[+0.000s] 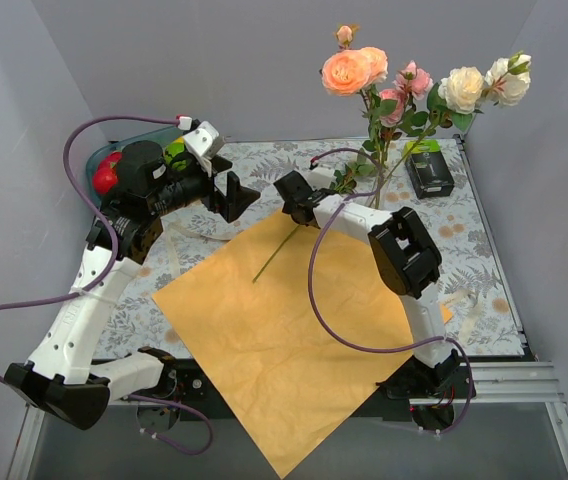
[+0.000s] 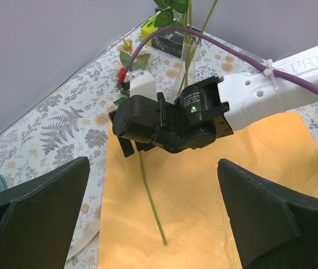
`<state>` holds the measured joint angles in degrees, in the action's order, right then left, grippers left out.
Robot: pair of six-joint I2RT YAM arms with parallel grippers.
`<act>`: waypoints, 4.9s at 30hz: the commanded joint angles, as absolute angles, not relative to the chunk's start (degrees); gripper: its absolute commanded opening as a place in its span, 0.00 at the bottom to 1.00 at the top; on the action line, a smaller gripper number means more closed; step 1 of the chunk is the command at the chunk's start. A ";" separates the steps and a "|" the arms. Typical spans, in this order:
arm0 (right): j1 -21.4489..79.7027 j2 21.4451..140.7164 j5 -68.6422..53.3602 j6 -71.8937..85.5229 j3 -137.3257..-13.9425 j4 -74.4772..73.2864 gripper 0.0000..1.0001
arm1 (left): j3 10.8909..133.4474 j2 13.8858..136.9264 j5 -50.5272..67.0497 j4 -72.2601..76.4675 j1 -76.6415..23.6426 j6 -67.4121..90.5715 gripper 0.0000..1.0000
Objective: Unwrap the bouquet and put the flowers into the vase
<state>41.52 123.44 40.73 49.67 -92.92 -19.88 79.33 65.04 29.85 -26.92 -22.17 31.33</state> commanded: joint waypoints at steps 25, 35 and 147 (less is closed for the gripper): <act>39.02 129.29 38.58 47.20 -96.42 -17.06 0.28 | 81.12 62.58 30.15 -26.37 -20.83 30.50 0.98; 41.31 123.24 36.39 37.01 -91.59 -8.62 0.01 | 80.60 62.75 29.88 -24.88 -20.83 31.20 0.98; 15.55 74.63 -29.42 20.74 -55.11 102.16 0.01 | 77.15 74.26 37.25 -6.24 -11.69 49.82 0.98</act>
